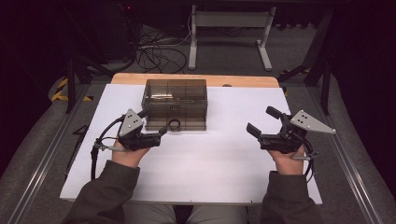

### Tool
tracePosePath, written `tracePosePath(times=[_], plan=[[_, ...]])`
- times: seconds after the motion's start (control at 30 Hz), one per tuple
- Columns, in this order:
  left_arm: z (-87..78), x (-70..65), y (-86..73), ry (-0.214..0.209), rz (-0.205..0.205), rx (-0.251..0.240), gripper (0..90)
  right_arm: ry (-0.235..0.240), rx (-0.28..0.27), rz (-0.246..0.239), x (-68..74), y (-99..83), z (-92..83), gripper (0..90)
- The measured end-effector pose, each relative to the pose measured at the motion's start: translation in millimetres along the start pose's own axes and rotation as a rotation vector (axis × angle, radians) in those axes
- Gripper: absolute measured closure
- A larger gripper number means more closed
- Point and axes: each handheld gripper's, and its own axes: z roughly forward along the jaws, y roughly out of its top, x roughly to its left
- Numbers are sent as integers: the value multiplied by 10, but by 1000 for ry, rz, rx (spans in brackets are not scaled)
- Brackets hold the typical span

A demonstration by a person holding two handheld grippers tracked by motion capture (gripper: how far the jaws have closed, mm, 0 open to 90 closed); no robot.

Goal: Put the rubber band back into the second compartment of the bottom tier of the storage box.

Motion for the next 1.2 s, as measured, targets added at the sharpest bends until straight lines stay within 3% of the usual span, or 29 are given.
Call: tracePosePath(times=[0.73,1.03,1.2], plan=[[-349,102,46,-31,-34,-100,122,-13,2,-3,7,-27,-4,3],[-466,166,49,-79,-85,-136,104,-24,7,2,-7,-62,-22,3],[-547,207,46,-83,-99,-158,100,-24,11,2,1,-70,-21,3]])
